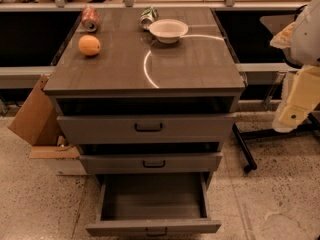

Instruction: Close bottom drawer

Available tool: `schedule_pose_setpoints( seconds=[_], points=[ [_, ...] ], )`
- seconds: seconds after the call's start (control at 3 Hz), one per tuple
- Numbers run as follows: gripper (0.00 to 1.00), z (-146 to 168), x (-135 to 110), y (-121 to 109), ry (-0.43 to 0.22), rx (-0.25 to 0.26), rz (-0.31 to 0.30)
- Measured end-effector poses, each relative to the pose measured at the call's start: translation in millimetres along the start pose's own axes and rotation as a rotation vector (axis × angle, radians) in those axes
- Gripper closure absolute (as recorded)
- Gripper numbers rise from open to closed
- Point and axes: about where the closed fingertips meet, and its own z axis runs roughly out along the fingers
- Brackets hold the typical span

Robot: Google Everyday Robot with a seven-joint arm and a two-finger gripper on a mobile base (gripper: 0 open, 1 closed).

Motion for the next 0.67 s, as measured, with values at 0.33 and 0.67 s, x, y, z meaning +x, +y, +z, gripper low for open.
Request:
schedule_pose_setpoints(
  seconds=[0.33, 0.67],
  points=[
    [0.00, 1, -1, 1, -0.014, 0.005, 0.000],
    [0.00, 19, -3, 15, -0.060, -0.022, -0.023]
  ],
)
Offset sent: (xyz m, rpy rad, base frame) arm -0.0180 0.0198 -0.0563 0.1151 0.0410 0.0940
